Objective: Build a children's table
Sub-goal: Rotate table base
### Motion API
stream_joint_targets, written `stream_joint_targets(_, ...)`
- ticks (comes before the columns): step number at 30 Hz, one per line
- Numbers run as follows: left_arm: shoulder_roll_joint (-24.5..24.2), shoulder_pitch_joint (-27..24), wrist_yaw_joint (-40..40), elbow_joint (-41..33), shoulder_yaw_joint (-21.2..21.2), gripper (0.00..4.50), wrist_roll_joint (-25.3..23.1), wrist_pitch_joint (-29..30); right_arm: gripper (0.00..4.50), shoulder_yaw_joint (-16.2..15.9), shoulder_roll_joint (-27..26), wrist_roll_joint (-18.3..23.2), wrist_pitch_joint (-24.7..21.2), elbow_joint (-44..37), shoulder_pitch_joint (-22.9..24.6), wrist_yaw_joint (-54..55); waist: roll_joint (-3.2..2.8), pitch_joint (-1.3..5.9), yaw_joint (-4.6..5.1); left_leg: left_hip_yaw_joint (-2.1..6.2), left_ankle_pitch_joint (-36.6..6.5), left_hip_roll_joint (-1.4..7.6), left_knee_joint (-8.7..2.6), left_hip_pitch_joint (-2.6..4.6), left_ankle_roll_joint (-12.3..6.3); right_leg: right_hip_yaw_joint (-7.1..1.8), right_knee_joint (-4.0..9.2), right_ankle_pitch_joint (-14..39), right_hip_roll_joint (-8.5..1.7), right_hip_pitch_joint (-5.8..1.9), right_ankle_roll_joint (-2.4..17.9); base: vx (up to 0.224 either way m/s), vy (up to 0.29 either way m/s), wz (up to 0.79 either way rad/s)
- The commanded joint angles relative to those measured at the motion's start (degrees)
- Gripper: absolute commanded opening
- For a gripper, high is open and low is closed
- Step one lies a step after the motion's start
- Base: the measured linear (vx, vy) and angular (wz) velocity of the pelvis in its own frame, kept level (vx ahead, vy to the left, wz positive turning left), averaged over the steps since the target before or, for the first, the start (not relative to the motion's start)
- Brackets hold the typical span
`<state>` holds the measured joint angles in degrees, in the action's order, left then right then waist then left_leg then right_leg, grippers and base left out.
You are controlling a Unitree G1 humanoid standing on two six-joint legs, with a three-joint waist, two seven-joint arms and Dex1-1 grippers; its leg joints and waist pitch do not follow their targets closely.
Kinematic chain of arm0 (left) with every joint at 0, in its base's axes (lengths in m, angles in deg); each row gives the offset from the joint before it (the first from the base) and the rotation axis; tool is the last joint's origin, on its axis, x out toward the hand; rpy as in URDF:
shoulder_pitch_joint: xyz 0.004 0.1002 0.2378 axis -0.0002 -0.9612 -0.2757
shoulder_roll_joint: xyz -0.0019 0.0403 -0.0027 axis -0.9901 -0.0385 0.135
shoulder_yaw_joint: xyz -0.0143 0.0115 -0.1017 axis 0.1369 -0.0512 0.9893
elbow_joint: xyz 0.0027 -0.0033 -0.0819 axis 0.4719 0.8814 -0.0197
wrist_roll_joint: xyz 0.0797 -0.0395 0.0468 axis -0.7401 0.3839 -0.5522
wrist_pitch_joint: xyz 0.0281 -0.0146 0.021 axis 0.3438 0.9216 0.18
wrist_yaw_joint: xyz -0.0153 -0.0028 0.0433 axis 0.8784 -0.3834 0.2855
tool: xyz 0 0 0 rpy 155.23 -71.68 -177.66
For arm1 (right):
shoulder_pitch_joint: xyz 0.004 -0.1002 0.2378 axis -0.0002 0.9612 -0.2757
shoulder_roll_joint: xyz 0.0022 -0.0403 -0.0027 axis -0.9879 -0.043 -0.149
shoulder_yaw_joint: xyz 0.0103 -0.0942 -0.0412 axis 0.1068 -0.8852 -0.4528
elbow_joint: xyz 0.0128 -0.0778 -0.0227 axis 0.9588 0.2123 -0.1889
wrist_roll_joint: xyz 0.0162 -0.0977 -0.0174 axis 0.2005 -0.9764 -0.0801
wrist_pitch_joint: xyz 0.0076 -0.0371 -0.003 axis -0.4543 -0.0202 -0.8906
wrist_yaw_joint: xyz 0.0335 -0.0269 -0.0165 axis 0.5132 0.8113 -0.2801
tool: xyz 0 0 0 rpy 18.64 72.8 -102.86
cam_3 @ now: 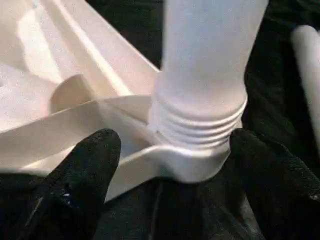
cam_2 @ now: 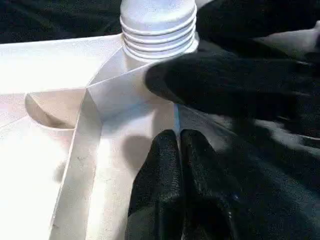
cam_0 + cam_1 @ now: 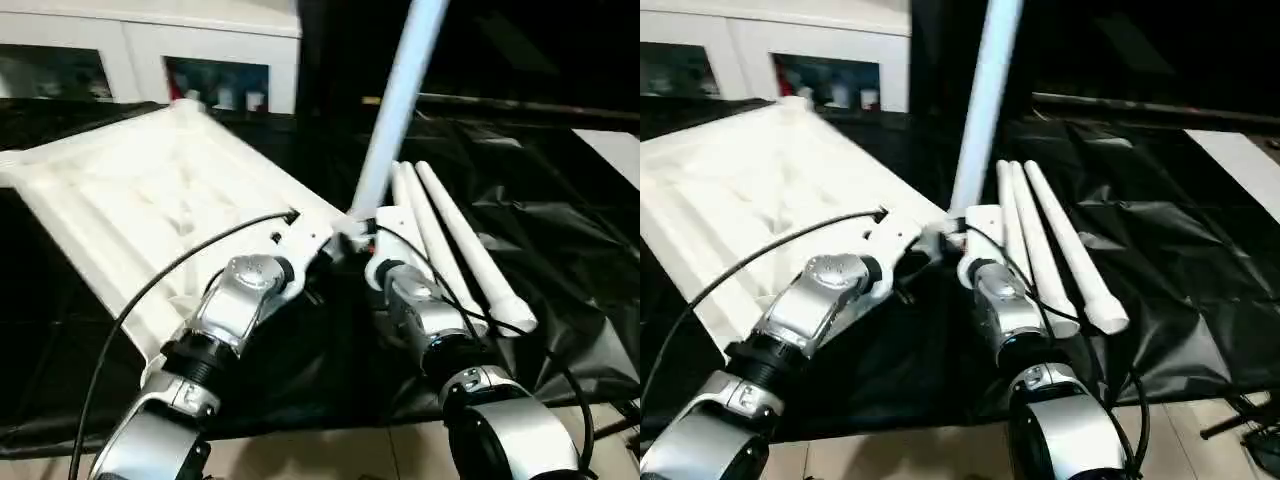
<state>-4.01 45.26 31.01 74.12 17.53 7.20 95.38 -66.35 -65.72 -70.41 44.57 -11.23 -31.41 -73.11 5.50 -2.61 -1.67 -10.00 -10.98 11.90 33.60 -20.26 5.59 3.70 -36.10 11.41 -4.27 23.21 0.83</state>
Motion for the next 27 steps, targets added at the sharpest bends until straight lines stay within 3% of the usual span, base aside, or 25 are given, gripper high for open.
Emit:
stream_joint_targets(1, -0.25, 1.24, -4.96, 4.45, 2.62, 0.00, -0.64, -3.40, 3.81, -0.20, 1.35, 0.46, -0.25, -4.62, 0.68, -2.93, -0.52, 3.32, -0.30, 0.04, -7.87, 0.94, -3.63, -0.39, -2.51, -2.82, 4.55, 6.93, -3.16, -2.99, 9.01, 0.000, 0.000, 0.00)
stream_joint_targets(4, -0.52, 4.02, -9.62, 6.93, 6.62, 0.45, 0.88, -5.85, 3.91, -1.10, 3.07, -0.30, -1.17, -7.43, 2.57, -5.20, -0.72, 3.42, -0.35, 0.13, -6.66, 1.06, -3.53, -0.25, -2.88, -2.81, 4.29, 4.96, -3.26, -3.14, 9.75, 0.000, 0.000, 0.00)
stream_joint_targets(6, -1.55, 4.96, -11.68, 7.17, 7.34, 0.59, 0.42, -6.39, 3.91, -1.70, 3.70, -0.77, -1.44, -8.00, 3.24, -5.88, -0.78, 3.81, -0.43, 0.14, -3.98, 1.07, -3.28, -0.30, -3.51, -2.81, 3.70, -0.04, -3.23, -3.47, 11.27, 0.000, 0.000, 0.00)
stream_joint_targets(9, -4.30, 6.13, -16.72, 6.39, 9.11, 0.74, -0.98, -5.64, 3.91, -2.17, 4.21, -1.01, -2.31, -8.18, 3.71, -6.11, -0.64, 4.24, -0.19, 0.02, 0.33, 0.83, -2.72, -0.60, -5.82, -2.79, 2.71, -8.80, -3.01, -3.64, 13.85, 0.000, 0.000, 0.00)
stream_joint_targets(11, -8.20, 6.46, -20.34, 4.04, 11.07, 0.92, -2.75, -4.27, 3.91, -2.46, 4.19, -1.45, -3.01, -6.88, 3.24, -5.91, -0.86, 4.11, -0.02, 0.16, 0.82, 1.06, -2.76, -0.69, -6.65, -2.70, 2.61, -9.07, -3.17, -3.61, 14.54, 0.000, 0.000, 0.00)
stream_joint_targets(14, -10.53, 6.75, -21.35, 2.66, 12.54, 1.00, -3.09, -4.38, 3.91, -2.82, 4.07, -2.11, -3.15, -6.33, 2.85, -6.00, -1.30, 3.82, -0.20, -0.19, -1.21, 1.40, -2.78, -0.07, -5.18, -2.78, 2.89, -5.38, -3.02, -3.12, 14.93, 0.000, 0.000, 0.00)
stream_joint_targets(16, -11.93, 6.49, -16.56, 0.03, 14.52, 1.34, -0.43, -5.63, 3.91, -3.21, 3.68, -2.02, -4.09, -6.69, 2.51, -6.47, -1.43, 3.72, -0.53, -0.30, -1.44, 1.54, -2.91, 0.12, -3.70, -2.84, 2.81, -5.00, -2.91, -3.04, 15.08, 0.000, 0.000, 0.00)
stream_joint_targets(17, -12.00, 6.03, -13.93, -1.17, 14.51, 1.37, 0.75, -6.11, 3.91, -3.34, 3.60, -2.02, -4.19, -6.74, 2.46, -6.50, -0.08, 3.61, -1.13, -0.45, -1.41, 1.61, -2.98, 0.33, -3.46, -2.78, 2.78, -3.79, -3.07, -2.87, 15.05, 0.000, 0.000, 0.00)
stream_joint_targets(19, -12.49, 4.25, -8.91, -5.37, 13.57, 1.37, 2.93, -5.21, 3.91, -3.64, 3.40, -2.18, -4.39, -6.33, 2.06, -6.39, -0.62, 3.44, -1.74, -0.52, -1.89, 1.82, -3.15, 0.49, -2.28, -2.82, 2.78, -2.50, -3.25, -2.62, 14.76, 0.000, 0.000, 0.00)
stream_joint_targets(21, -13.96, 2.77, -6.53, -8.75, 12.56, 1.37, 3.73, -2.76, 3.91, -4.03, 3.37, -2.38, -4.71, -6.37, 1.86, -6.49, -0.36, 3.34, -1.90, -0.56, -2.11, 1.78, -3.26, 0.31, -0.92, -2.82, 2.51, -3.37, -3.13, -2.71, 14.15, 0.000, 0.000, 0.00)
stream_joint_targets(24, -16.85, 2.19, -7.34, -9.83, 12.79, 1.37, 2.35, -0.53, 3.91, -4.65, 3.63, -3.06, -4.97, -6.91, 1.77, -7.10, -0.60, 3.29, -1.82, -0.53, -3.67, 1.62, -3.44, 0.35, 0.19, -2.89, 2.76, -1.77, -3.09, -2.78, 12.38, 0.000, 0.000, 0.00)
stream_joint_targets(25, -18.44, 2.01, -8.94, -9.97, 13.23, 1.63, 0.91, 0.26, 3.91, -5.10, 3.87, -3.51, -5.15, -7.43, 1.89, -7.50, -0.67, 3.31, -1.67, -0.43, -4.03, 1.54, -3.47, 0.21, 0.59, -2.90, 2.83, -1.29, -3.00, -2.92, 11.64, 0.000, 0.000, 0.00)
stream_joint_targets(27, -23.06, 0.82, -14.74, -11.22, 15.34, 1.63, -4.09, 3.68, 3.91, -6.65, 4.96, -4.61, -6.33, -10.59, 2.96, -9.61, -0.72, 3.25, -1.29, -0.22, -4.04, 1.50, -3.50, -0.09, 1.13, -2.85, 2.85, -1.27, -2.79, -3.21, 10.36, 0.000, 0.000, 0.00)
